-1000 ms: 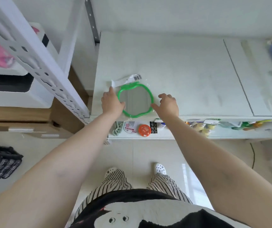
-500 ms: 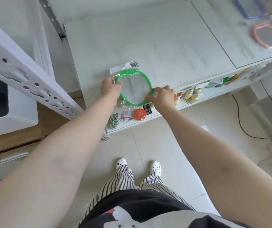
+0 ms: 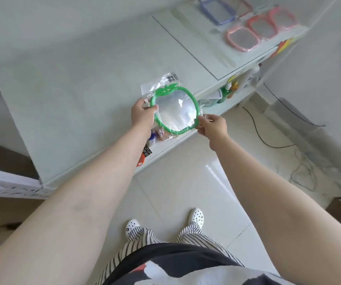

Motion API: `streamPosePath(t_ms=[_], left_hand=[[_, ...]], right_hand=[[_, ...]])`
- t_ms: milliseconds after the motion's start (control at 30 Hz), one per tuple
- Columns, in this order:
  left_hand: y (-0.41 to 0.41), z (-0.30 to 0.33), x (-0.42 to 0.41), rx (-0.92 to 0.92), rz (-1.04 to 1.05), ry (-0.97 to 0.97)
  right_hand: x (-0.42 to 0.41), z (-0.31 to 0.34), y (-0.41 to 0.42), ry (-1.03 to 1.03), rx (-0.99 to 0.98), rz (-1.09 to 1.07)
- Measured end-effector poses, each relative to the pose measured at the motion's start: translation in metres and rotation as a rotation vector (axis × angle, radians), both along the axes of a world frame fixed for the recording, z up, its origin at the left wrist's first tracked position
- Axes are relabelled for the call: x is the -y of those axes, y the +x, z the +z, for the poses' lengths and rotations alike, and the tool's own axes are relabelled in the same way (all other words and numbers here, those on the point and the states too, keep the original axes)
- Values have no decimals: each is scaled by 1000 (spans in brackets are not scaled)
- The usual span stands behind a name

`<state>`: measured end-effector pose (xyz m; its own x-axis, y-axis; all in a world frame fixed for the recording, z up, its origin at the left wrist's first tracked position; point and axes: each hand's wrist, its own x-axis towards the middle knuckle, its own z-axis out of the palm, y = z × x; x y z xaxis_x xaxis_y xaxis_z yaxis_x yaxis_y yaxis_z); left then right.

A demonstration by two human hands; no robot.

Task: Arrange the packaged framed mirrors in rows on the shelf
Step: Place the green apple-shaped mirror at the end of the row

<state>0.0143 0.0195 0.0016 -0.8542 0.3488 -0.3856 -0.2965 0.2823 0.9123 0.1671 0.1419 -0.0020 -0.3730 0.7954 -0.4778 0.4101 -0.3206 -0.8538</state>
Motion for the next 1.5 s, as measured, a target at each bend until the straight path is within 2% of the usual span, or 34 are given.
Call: streamPosePath(t_ms=[300,500,833,1167,1500], left_hand=[[60,8,-125,59,-85,52],[68,16,-178,93,-65,45],[11,8,-261,57,10,-80],[-53,12,-350,48,13,-111],[-83,-3,-396,32,147,-276]], right_hand=[[-131,14,69,76,29,19],[-187,14,77,102,47,7],[-266,15,21,164,108,57],[-351,16,-47,172,175,79],[-421,-2,-100,236,277,322]])
